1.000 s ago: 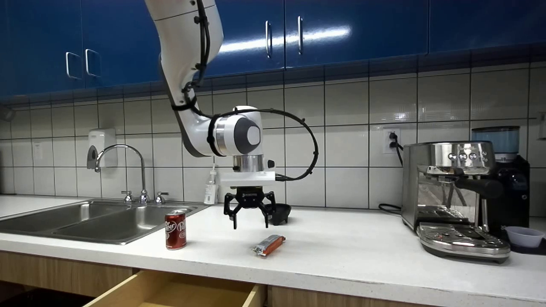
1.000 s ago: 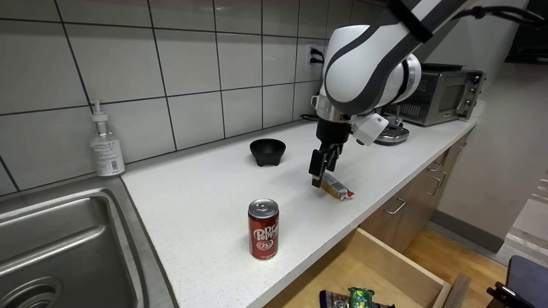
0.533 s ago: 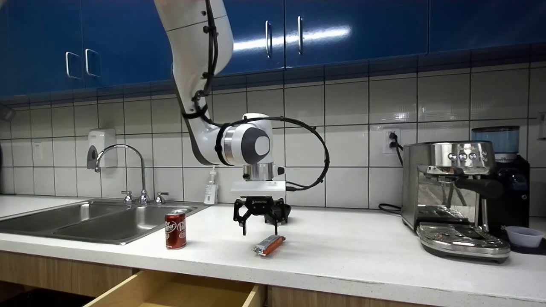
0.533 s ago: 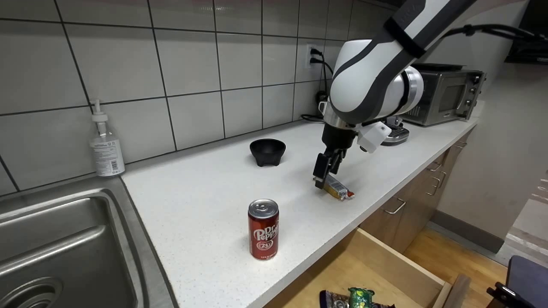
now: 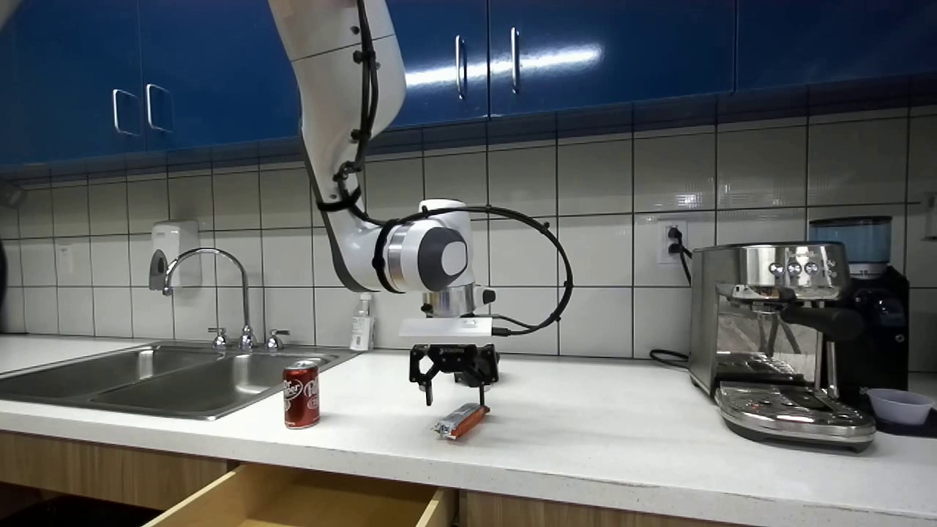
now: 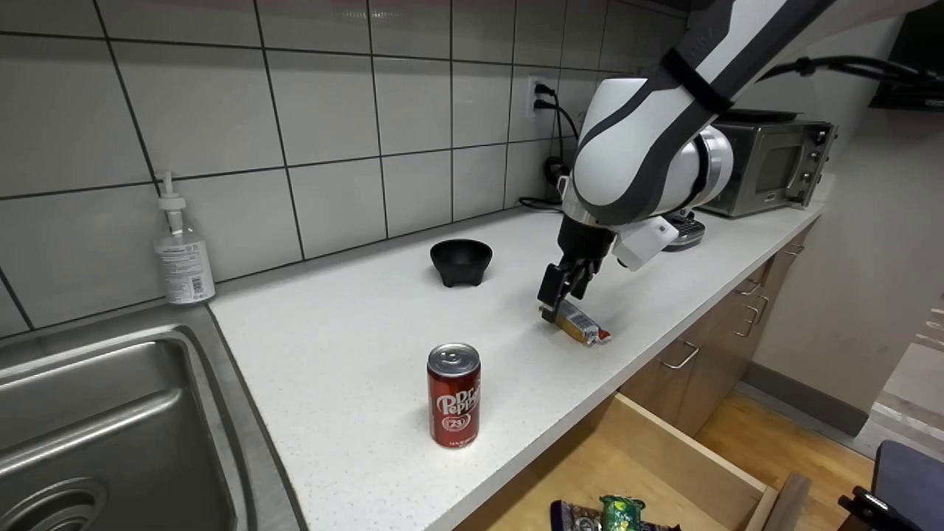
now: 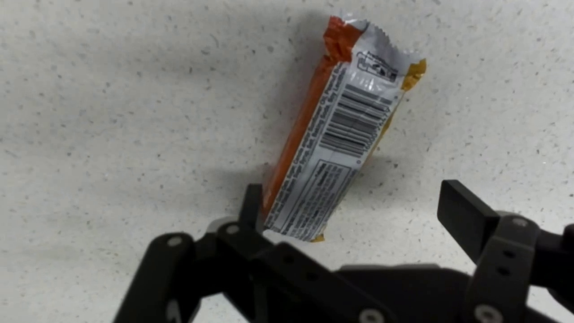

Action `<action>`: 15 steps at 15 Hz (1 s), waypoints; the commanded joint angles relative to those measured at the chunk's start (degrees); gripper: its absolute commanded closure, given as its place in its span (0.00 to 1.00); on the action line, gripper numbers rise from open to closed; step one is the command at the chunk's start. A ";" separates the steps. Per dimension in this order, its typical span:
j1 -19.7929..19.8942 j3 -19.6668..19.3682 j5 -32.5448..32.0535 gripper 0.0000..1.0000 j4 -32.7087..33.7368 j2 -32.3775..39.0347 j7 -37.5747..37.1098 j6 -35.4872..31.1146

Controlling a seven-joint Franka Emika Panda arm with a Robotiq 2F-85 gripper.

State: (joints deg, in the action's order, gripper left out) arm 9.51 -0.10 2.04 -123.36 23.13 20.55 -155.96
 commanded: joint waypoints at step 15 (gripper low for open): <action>-1.43 -2.08 -0.93 0.37 0.37 2.22 -10.48 -1.34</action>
State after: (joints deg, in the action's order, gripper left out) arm 8.75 -1.45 1.93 -123.81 24.93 12.24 -157.28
